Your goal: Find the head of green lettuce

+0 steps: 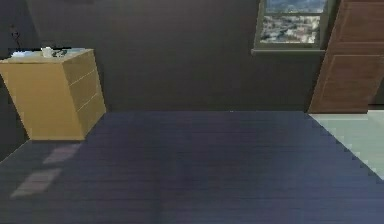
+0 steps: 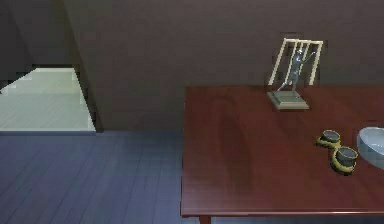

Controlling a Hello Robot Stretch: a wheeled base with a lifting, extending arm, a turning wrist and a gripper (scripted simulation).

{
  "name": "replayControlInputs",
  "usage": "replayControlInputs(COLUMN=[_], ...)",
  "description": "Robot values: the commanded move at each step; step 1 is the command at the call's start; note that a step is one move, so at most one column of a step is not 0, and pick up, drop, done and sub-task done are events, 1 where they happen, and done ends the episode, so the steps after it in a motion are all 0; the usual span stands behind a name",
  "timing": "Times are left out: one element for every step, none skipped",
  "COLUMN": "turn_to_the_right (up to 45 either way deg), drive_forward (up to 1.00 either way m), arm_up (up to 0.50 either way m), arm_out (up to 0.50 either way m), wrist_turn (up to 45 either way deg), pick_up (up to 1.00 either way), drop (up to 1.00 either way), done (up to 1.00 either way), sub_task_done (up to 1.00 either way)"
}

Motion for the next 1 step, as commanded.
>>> replayControlInputs(turn_to_the_right=[-6.0], drive_forward=[0.00], arm_up=[0.00], arm_out=[0.00], wrist_turn=[0.0], pick_up=[0.00], drop=[0.00], done=[0.00], sub_task_done=[0.00])
